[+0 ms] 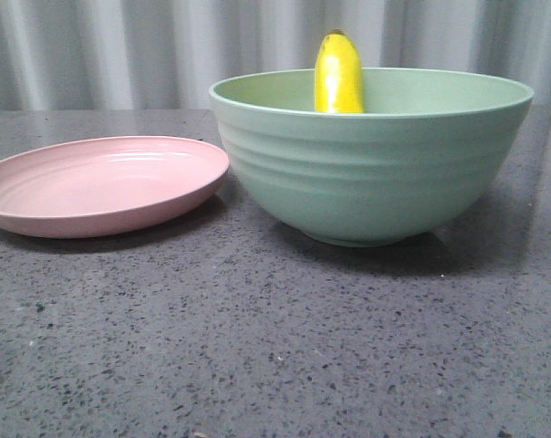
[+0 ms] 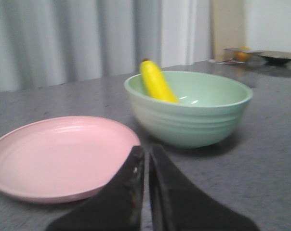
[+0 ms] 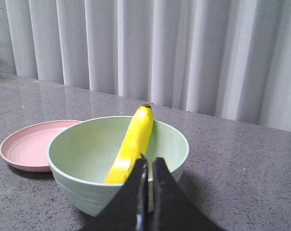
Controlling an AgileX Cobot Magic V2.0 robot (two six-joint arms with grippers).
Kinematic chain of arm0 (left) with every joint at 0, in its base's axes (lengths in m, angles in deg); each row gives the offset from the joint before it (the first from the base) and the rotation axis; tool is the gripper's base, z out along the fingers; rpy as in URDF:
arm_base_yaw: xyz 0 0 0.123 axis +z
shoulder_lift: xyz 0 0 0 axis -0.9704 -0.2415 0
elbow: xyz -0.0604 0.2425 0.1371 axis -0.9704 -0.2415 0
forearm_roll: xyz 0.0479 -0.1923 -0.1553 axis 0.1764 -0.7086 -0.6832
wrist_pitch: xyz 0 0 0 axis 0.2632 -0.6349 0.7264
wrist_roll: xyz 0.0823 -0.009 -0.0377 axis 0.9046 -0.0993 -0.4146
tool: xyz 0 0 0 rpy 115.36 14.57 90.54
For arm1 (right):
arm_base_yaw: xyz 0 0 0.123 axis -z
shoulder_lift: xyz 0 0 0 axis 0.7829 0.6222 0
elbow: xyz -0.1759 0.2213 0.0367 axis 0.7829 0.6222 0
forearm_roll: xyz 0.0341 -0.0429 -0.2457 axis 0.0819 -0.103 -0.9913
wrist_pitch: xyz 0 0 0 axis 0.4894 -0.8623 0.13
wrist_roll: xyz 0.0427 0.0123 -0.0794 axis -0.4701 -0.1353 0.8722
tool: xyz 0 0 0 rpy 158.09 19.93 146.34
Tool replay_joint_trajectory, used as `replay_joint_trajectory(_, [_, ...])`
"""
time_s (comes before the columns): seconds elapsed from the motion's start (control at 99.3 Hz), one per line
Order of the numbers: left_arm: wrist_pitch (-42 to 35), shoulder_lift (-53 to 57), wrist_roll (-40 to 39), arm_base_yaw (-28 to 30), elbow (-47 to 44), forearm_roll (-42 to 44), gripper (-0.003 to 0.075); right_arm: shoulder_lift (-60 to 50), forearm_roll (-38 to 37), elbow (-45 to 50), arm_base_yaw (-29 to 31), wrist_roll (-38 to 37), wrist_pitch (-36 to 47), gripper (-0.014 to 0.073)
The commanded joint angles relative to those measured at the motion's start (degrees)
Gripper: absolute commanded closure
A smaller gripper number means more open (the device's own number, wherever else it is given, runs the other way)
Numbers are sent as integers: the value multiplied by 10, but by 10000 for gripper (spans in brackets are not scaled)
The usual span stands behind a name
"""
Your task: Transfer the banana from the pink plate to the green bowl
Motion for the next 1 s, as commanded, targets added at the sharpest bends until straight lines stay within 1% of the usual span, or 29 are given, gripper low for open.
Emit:
replay_joint_trajectory(0.0, [-47,-5,-1,73,-3,0,741,7,6,-13,0,6,36,664])
replay_joint_trajectory(0.06, [-48,-5,-1,131,-15,0,741,7,6,-13,0,6,36,664])
replay_joint_trajectory(0.201, [-48,-5,-1,243,-37,0,741,7,6,-13,0,6,36,664])
replay_joint_trajectory(0.272, [-48,2,-1,285,-50,0,741,7,6,-13,0,6,36,664])
replay_joint_trajectory(0.393, [-48,39,-1,334,-85,0,741,7,6,-13,0,6,36,664])
replay_joint_trajectory(0.413, [-39,47,-1,341,-85,0,741,7,6,-13,0,6,36,664])
replay_joint_trajectory(0.453, [3,58,-1,352,-83,0,741,7,6,-13,0,6,36,664])
replay_joint_trajectory(0.493, [21,68,-1,363,-83,0,741,7,6,-13,0,6,36,664])
replay_joint_trajectory(0.594, [93,86,-2,378,-84,0,741,7,6,-13,0,6,36,664])
replay_joint_trajectory(0.987, [97,95,-3,379,-84,-3,741,7,6,-13,0,6,36,664])
